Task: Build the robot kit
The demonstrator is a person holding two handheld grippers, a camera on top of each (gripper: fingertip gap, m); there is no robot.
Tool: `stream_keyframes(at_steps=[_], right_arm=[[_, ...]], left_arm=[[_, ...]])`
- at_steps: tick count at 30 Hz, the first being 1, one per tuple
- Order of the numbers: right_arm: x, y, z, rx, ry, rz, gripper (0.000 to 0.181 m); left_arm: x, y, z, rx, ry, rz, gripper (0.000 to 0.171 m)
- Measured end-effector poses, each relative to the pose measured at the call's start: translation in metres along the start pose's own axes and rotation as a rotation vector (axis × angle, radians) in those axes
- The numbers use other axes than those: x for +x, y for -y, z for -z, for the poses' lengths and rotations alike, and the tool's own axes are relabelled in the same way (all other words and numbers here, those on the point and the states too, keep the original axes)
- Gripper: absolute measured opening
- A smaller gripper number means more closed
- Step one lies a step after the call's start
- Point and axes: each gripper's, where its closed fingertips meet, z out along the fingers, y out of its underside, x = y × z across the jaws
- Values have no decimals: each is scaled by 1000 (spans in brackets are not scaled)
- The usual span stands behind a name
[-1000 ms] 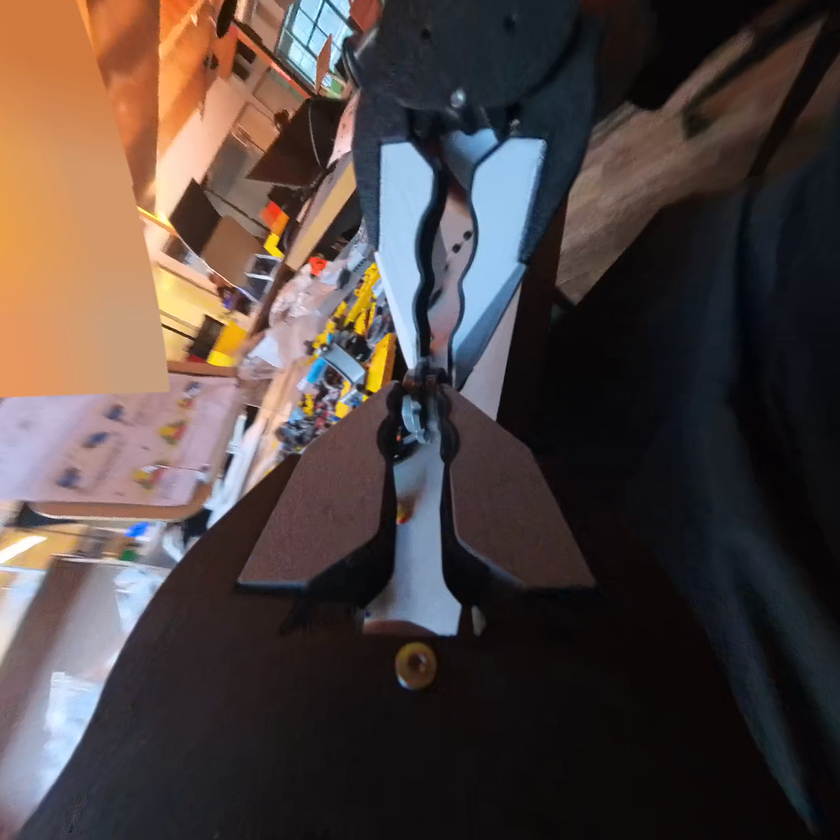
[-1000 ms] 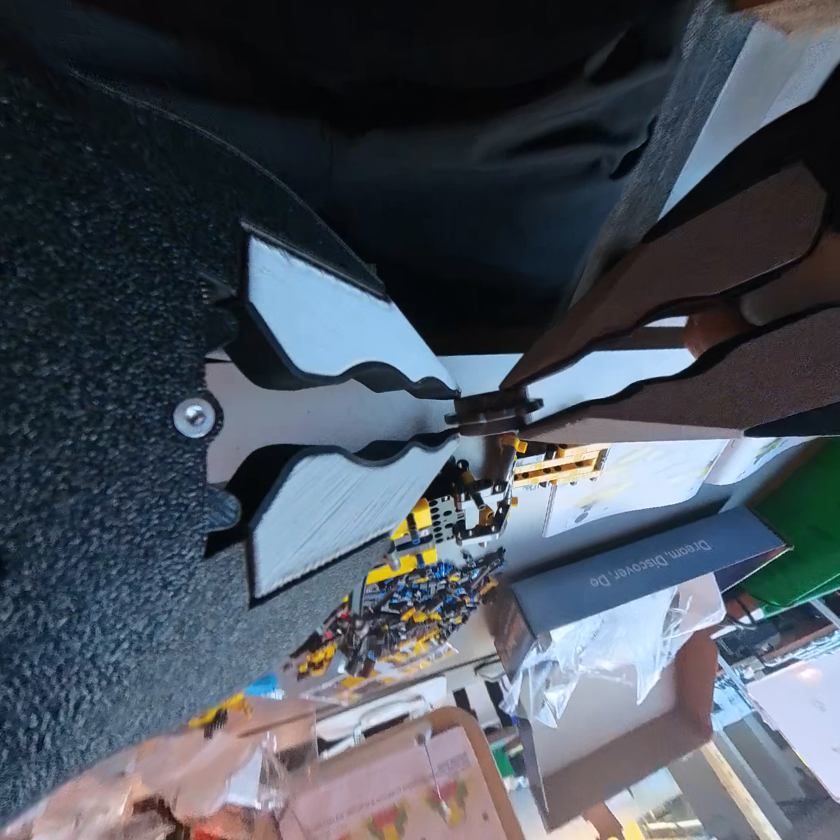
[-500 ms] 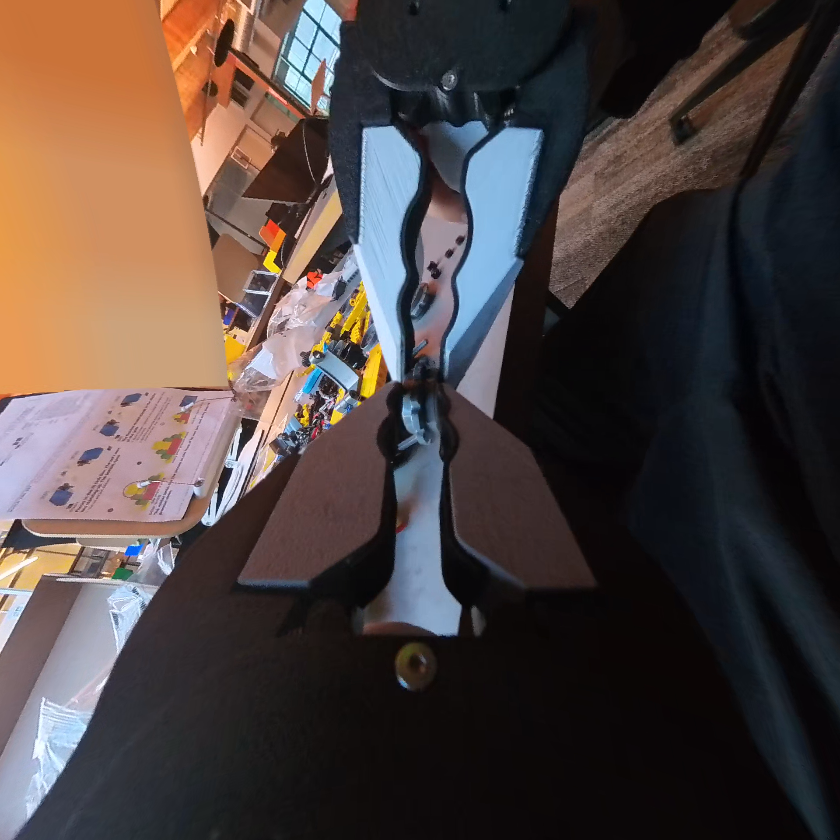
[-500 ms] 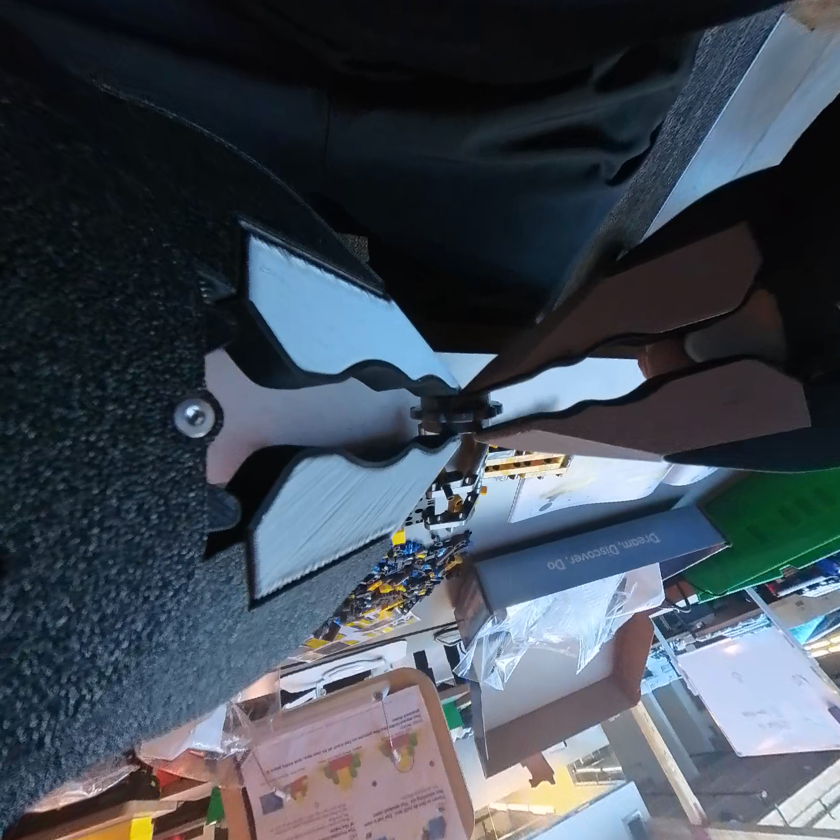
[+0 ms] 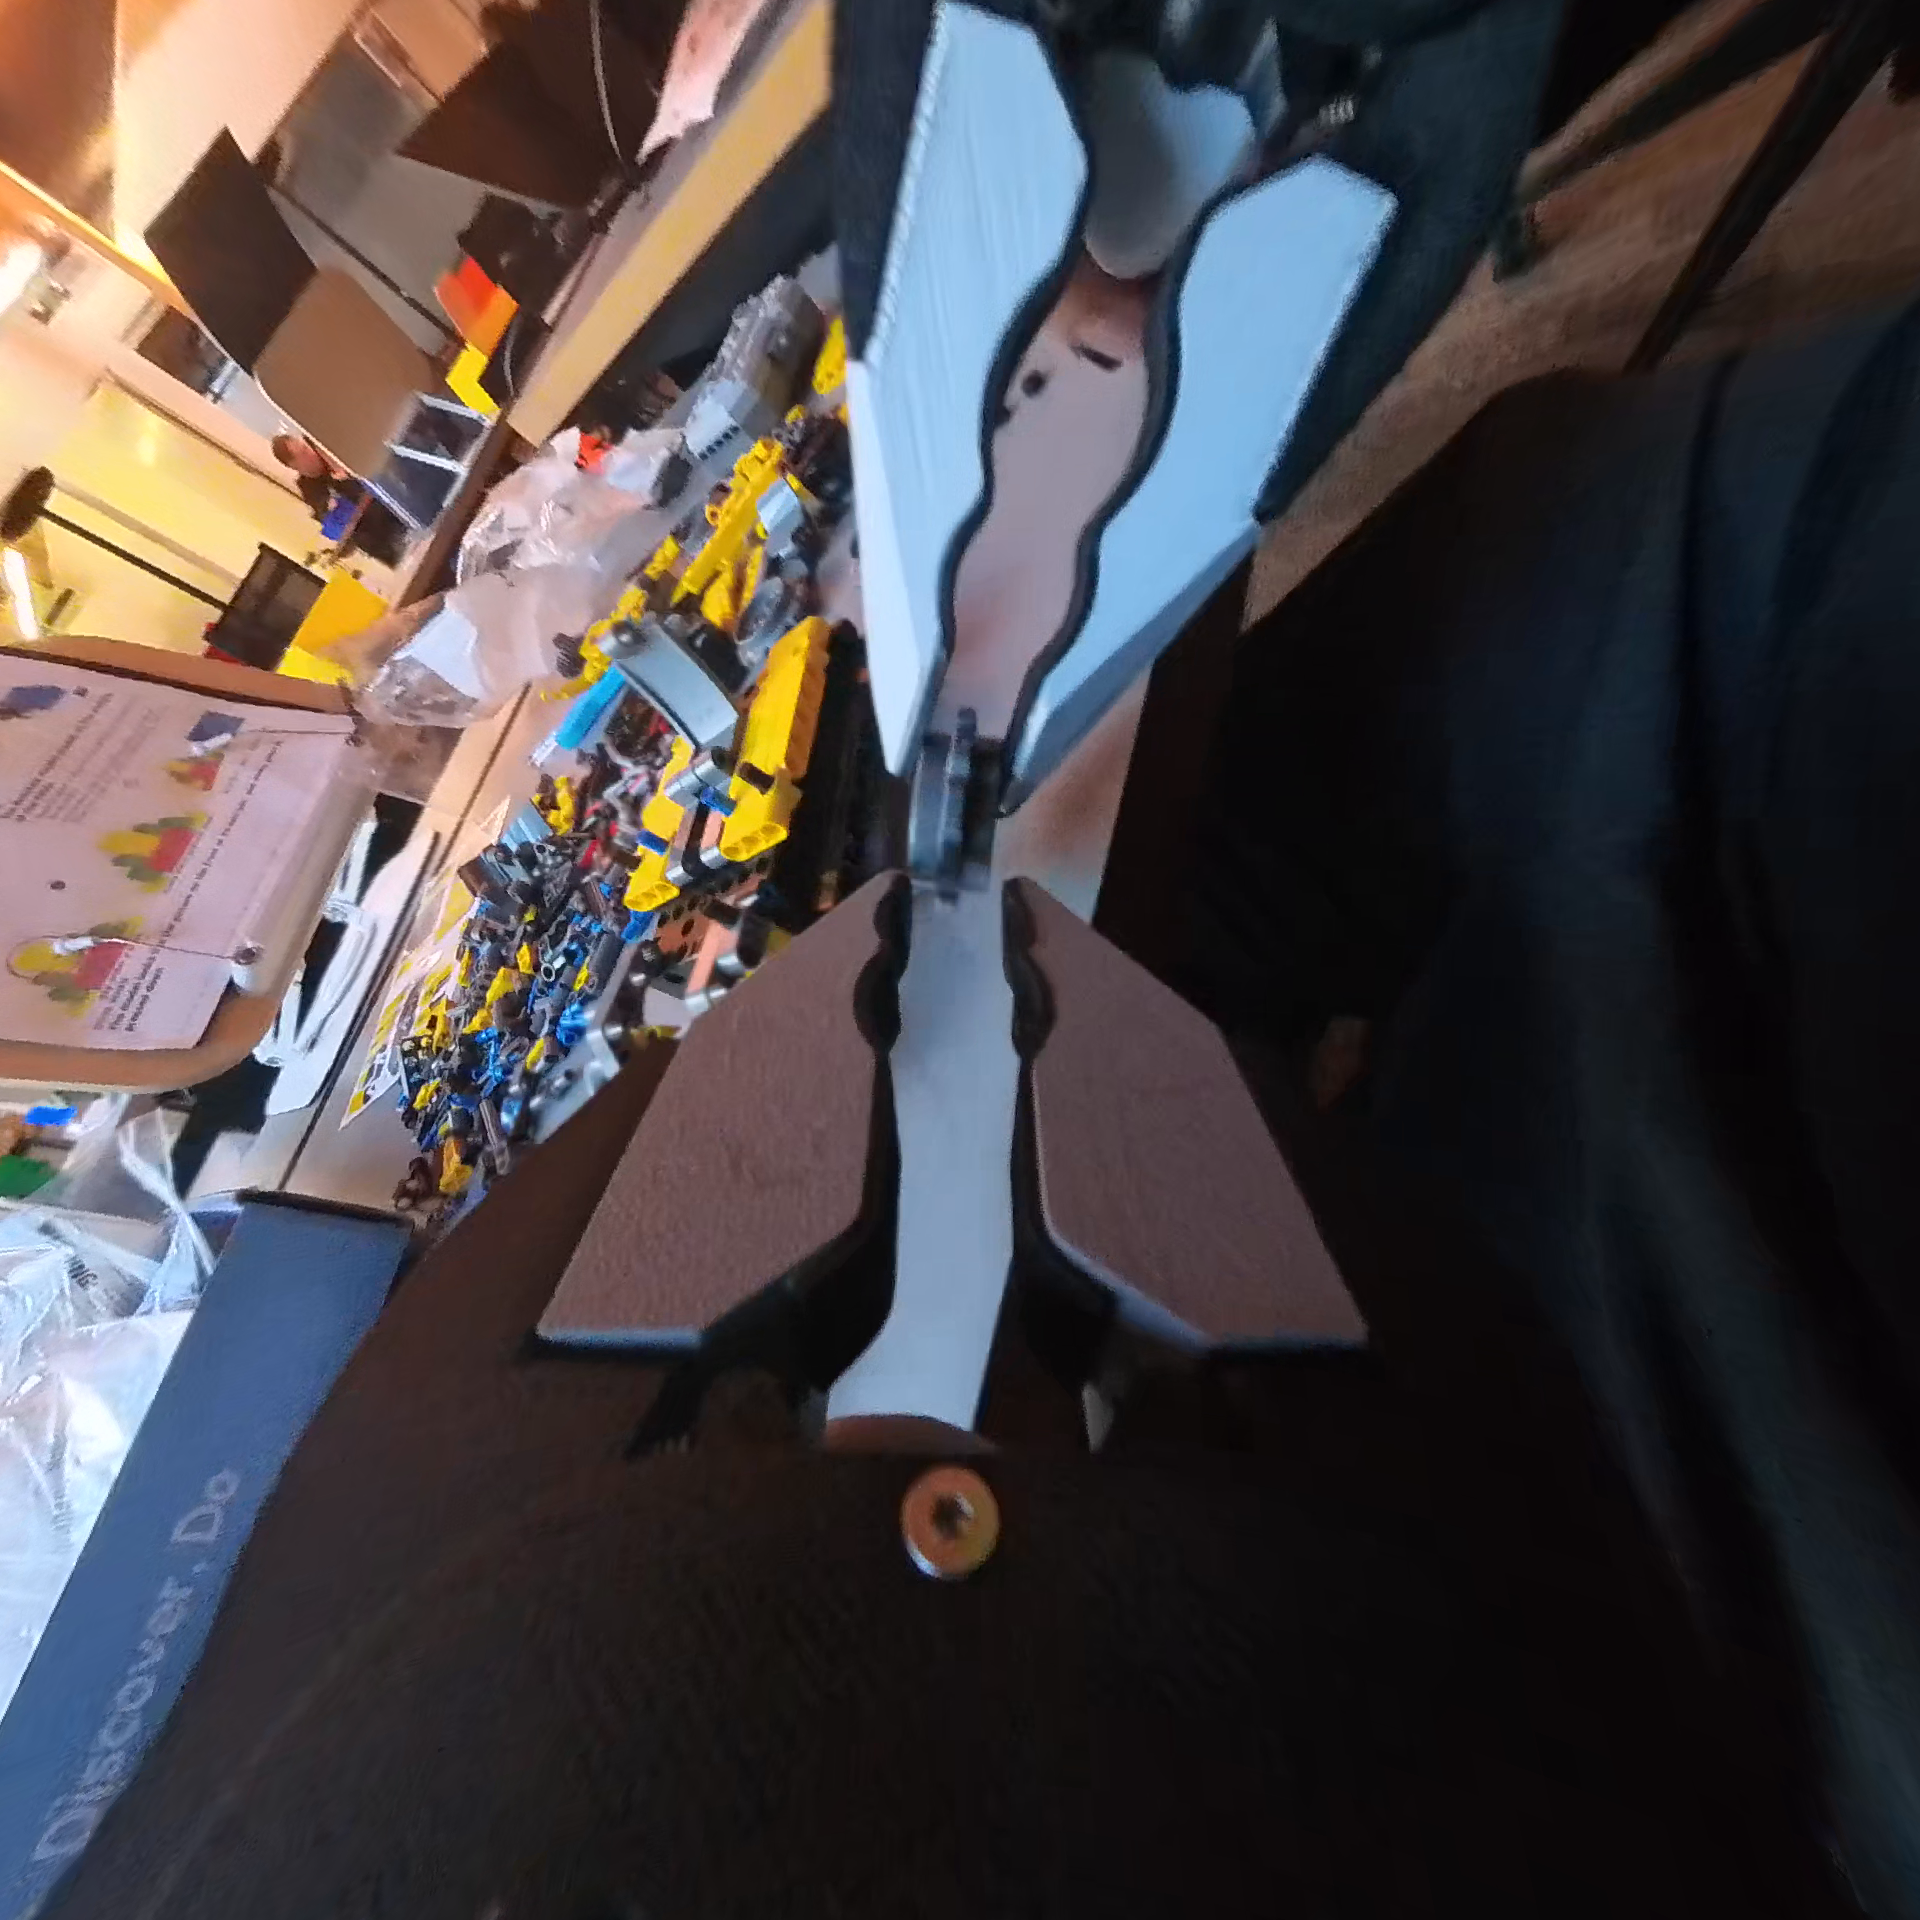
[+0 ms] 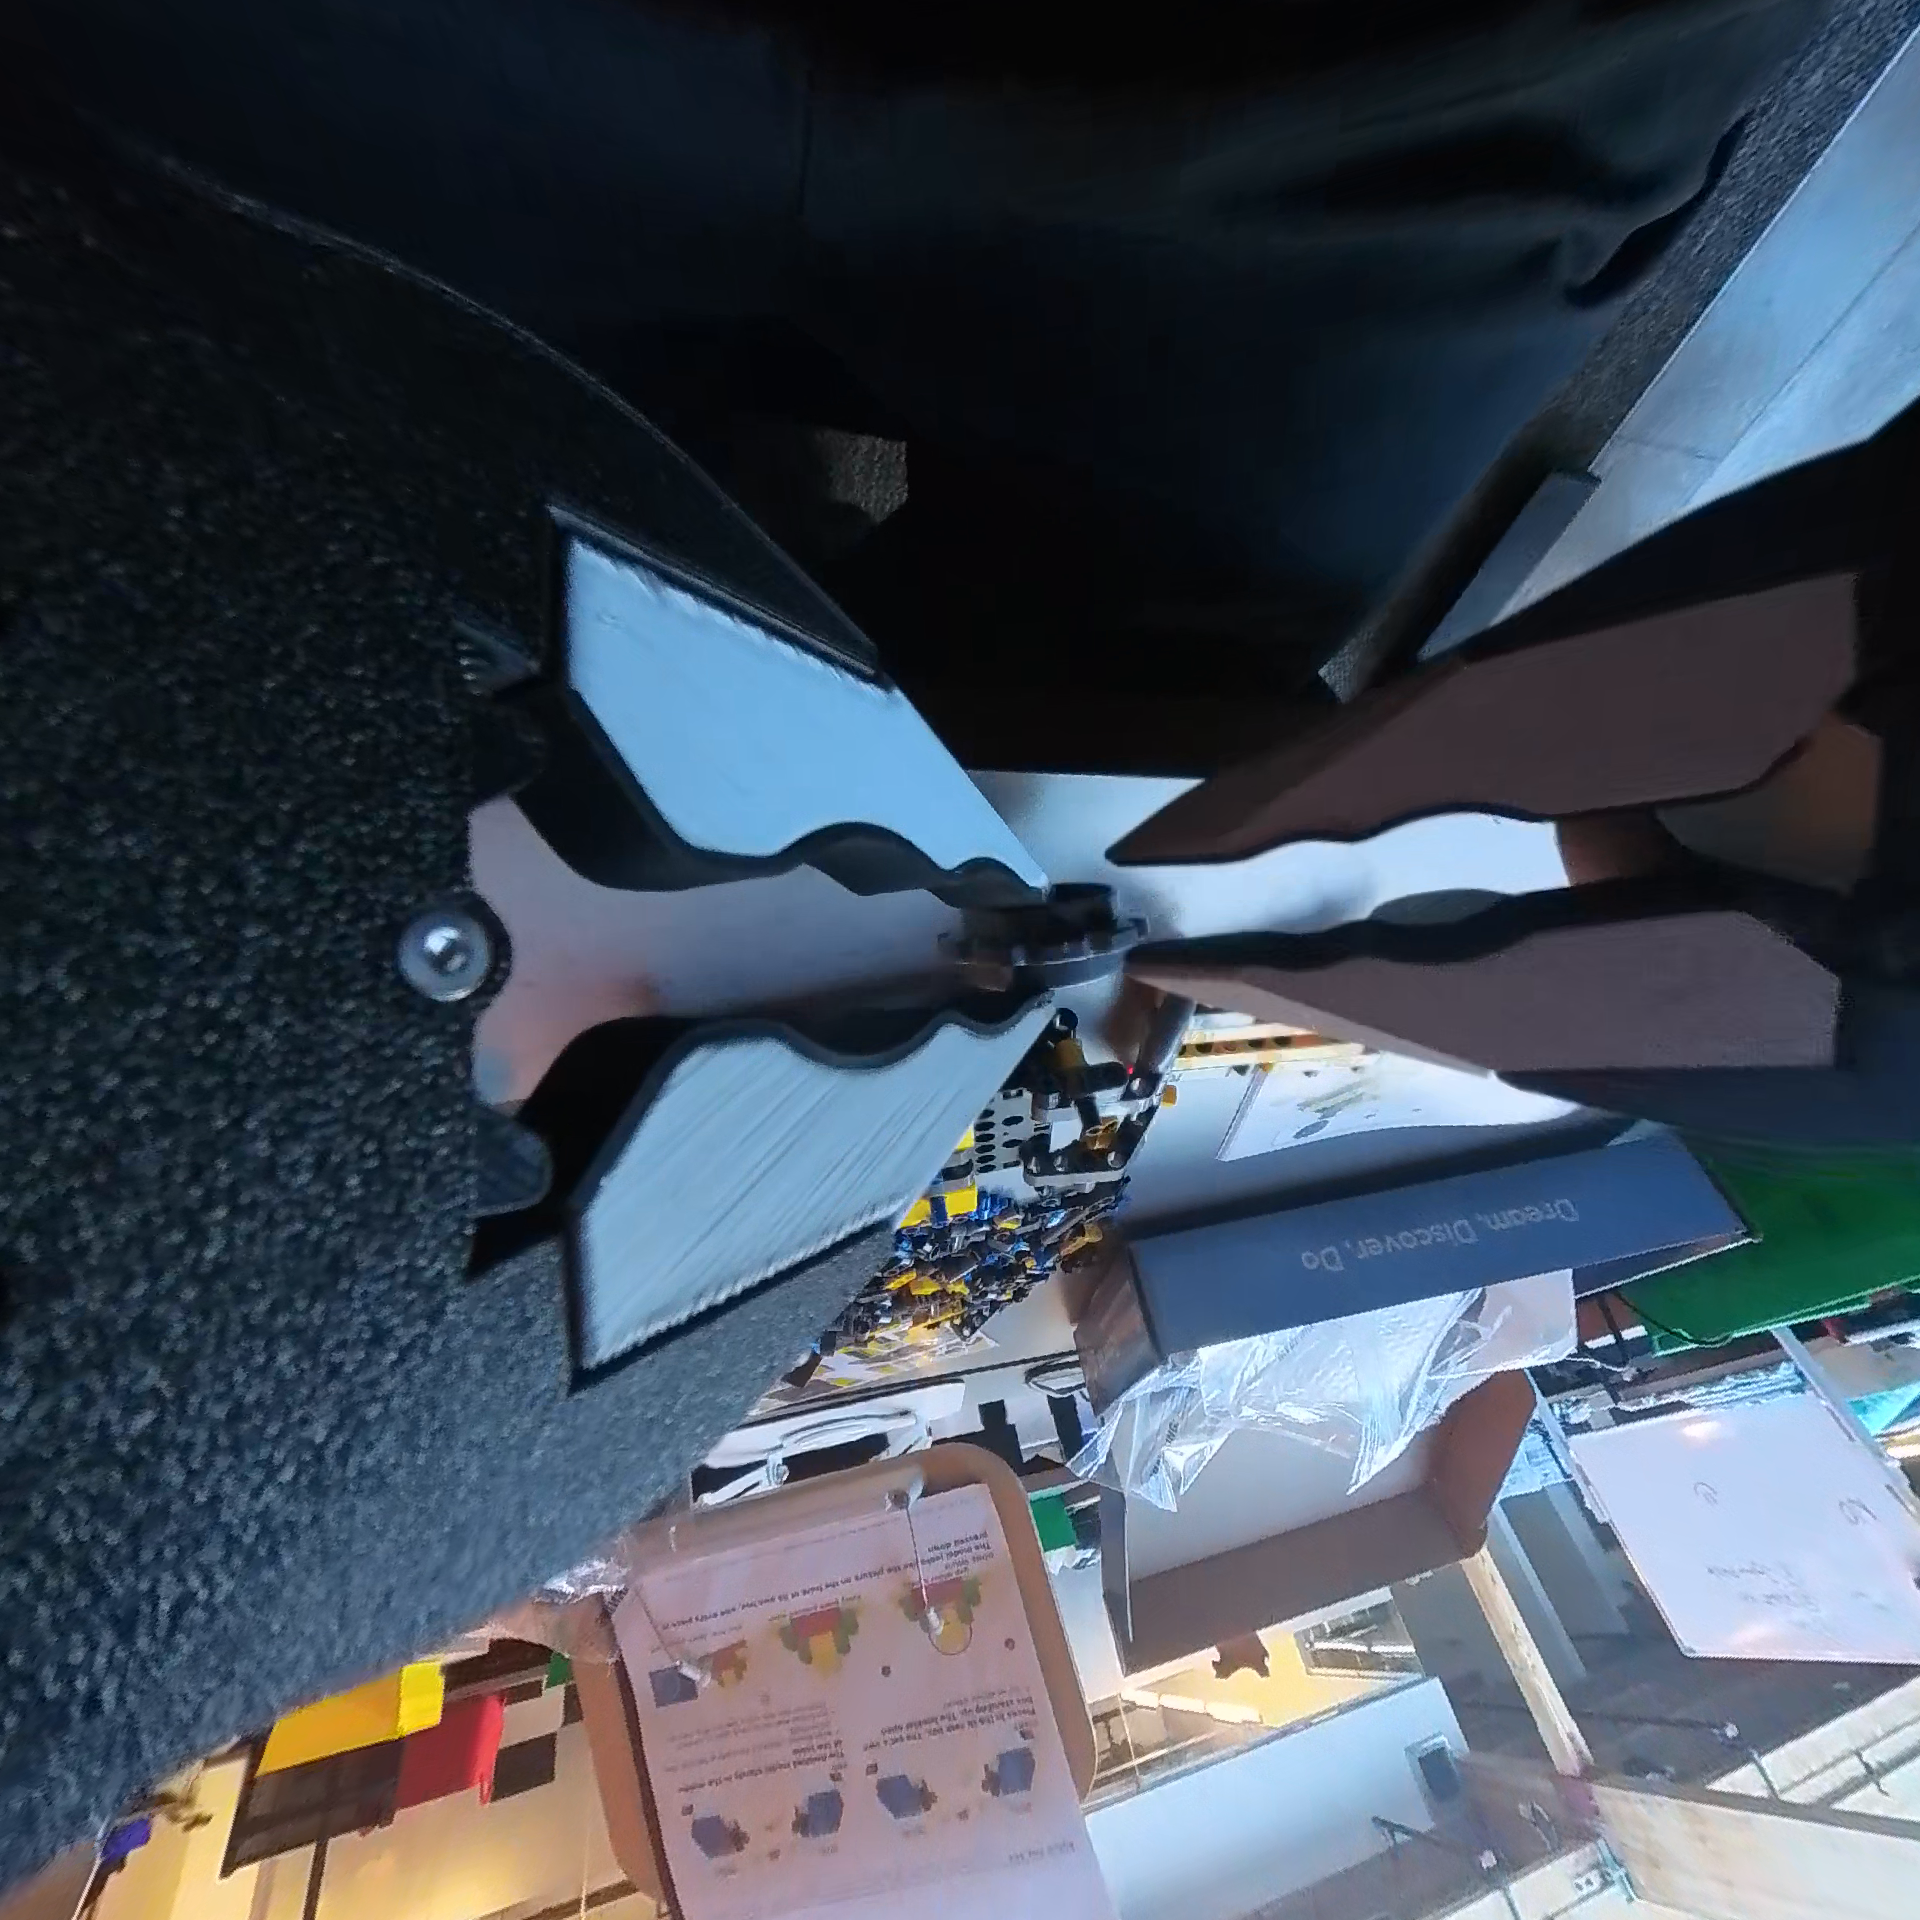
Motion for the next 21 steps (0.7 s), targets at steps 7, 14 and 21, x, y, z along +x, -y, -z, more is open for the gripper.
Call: stream_keyframes(at_steps=[7,14,21], right_arm=[[0,-2,-3,7,7,-7,15],[2,-2,-5,41,19,-56,15],[1,2,-6,95,63,-99,15]], left_arm=[[-2,-3,-4,-21,25,-10,10],[-3,-4,-6,-25,26,0,17],[-6,-5,-7,-33,42,1,13]])
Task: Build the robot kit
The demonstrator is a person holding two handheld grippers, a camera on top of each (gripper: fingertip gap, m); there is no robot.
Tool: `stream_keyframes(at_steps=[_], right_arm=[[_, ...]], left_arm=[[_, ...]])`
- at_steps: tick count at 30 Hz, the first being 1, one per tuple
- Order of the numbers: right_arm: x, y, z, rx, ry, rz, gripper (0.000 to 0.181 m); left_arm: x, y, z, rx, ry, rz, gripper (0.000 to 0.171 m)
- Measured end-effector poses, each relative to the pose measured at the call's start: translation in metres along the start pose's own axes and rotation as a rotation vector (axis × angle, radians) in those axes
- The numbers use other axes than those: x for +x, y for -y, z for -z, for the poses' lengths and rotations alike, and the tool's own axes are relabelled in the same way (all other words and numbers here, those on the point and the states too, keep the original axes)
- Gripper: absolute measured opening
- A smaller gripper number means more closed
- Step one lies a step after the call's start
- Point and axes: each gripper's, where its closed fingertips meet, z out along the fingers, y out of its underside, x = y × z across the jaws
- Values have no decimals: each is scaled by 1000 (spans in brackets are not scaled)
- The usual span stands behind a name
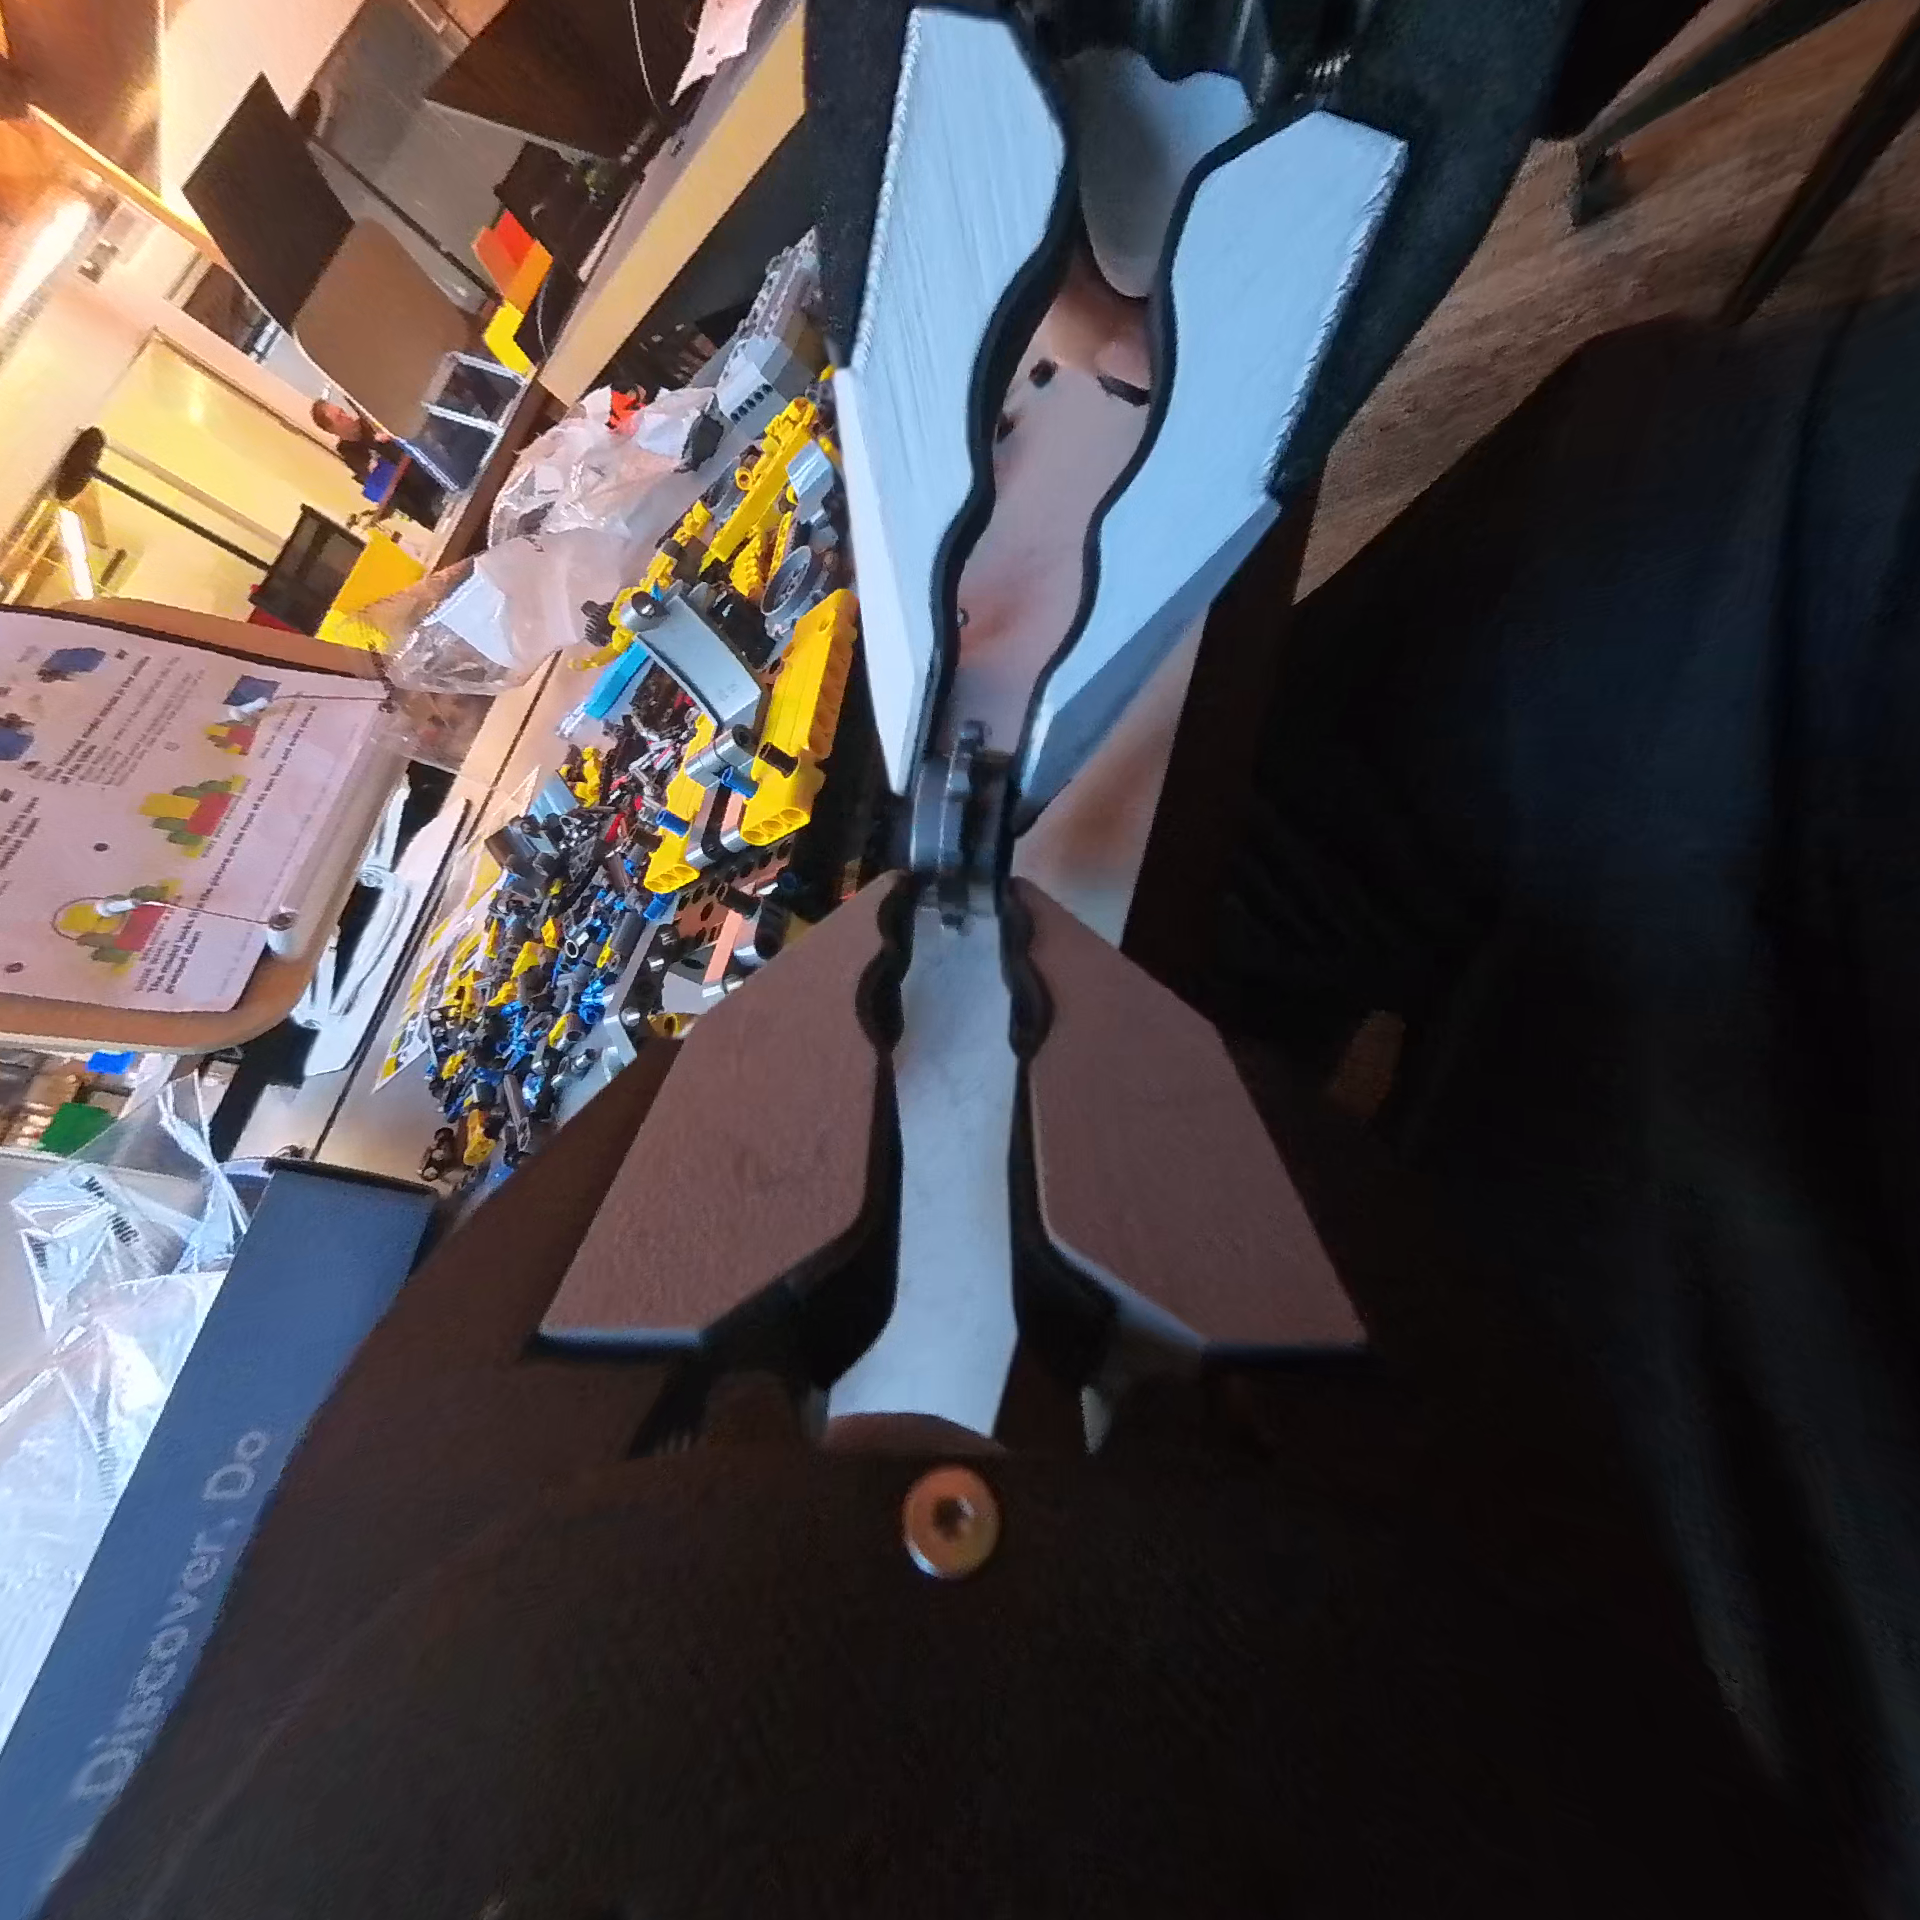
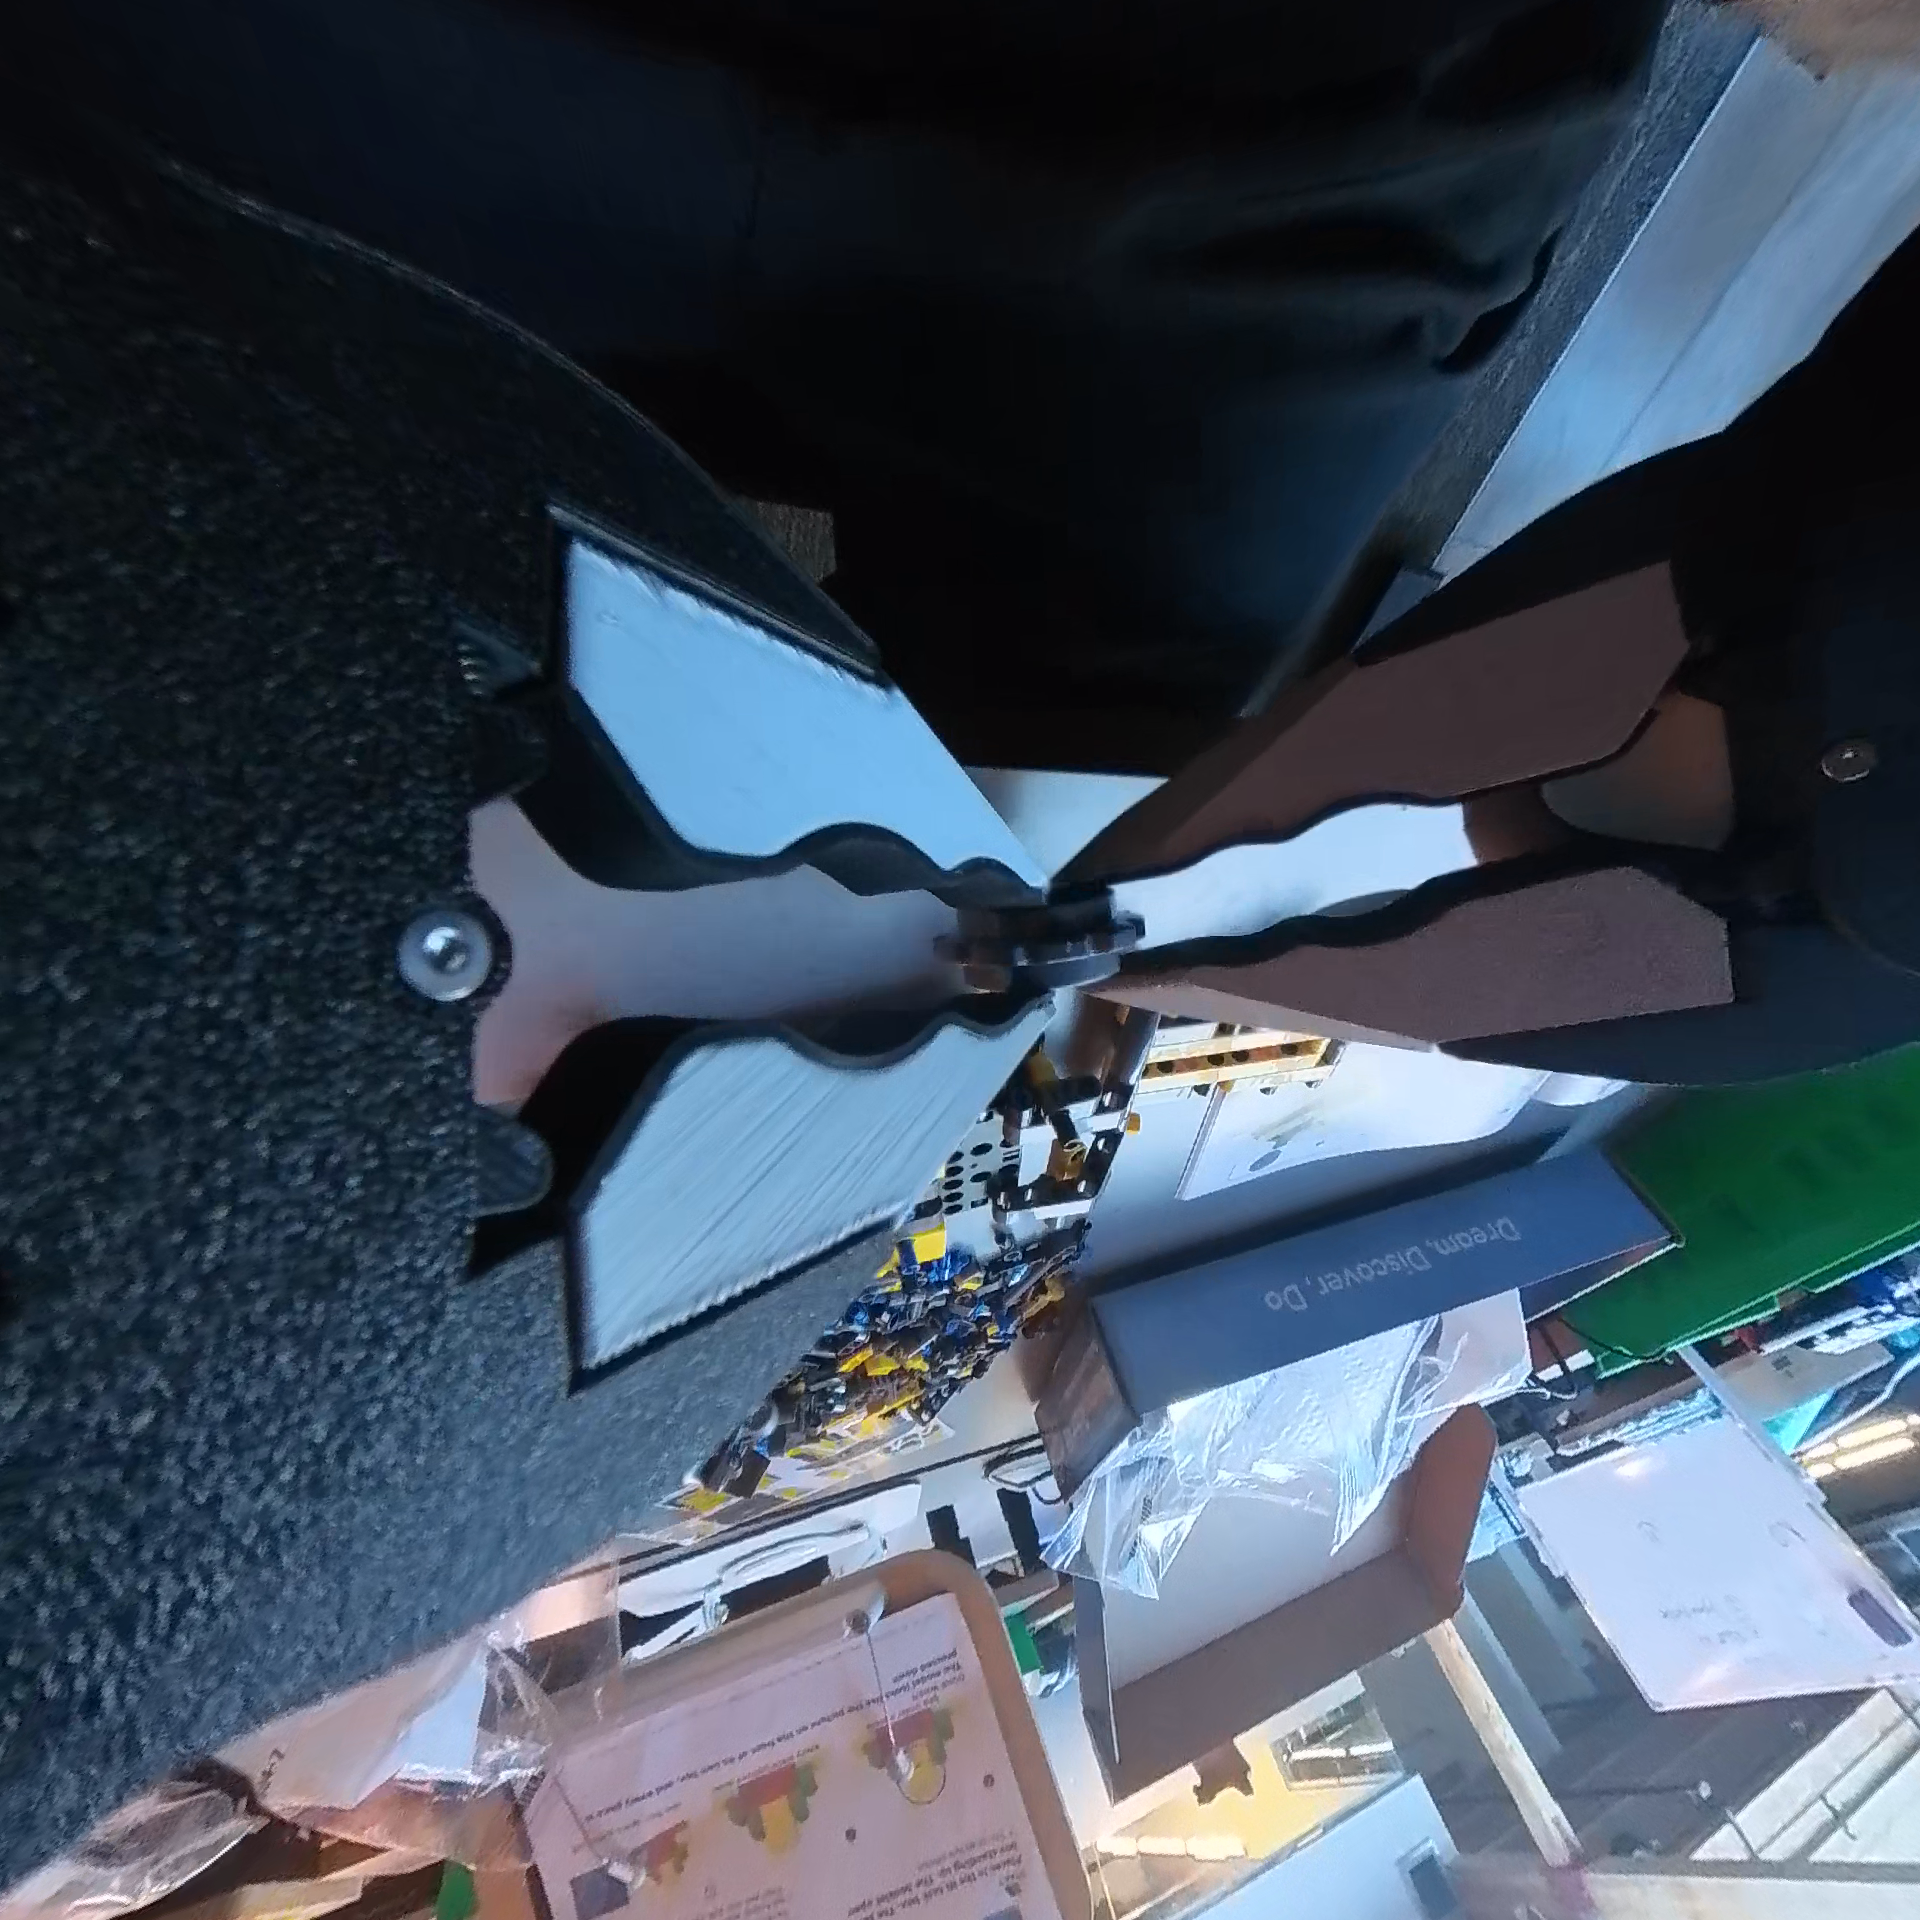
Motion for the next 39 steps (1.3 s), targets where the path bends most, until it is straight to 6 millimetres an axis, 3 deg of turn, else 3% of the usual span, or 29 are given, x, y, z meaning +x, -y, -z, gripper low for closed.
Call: stream_keyframes(at_steps=[4,7,17,20,23,27,28,31,39], right_arm=[[-3,-10,-2,-71,42,-25,17],[-3,-6,1,-50,72,-76,23],[-2,-11,-2,-72,96,-67,15],[-2,-11,-1,-71,119,-74,15],[1,-13,0,-73,122,-79,15],[-1,-11,3,-50,143,-123,15],[-2,-10,3,-40,158,-151,15],[1,-8,6,-16,173,-207,15],[1,-16,7,-36,231,-248,15]], left_arm=[[2,-5,-2,-37,-26,-3,12],[6,-6,-3,-55,-55,7,12],[3,-7,-5,-72,-123,111,12],[6,-5,2,-44,-204,147,24],[-8,-5,9,-26,-300,323,36],[-54,-22,9,-71,-271,527,40],[-58,-27,7,-102,-291,555,42],[-53,-37,-2,-187,-362,572,34],[-43,-30,-13,-198,-494,629,23]])
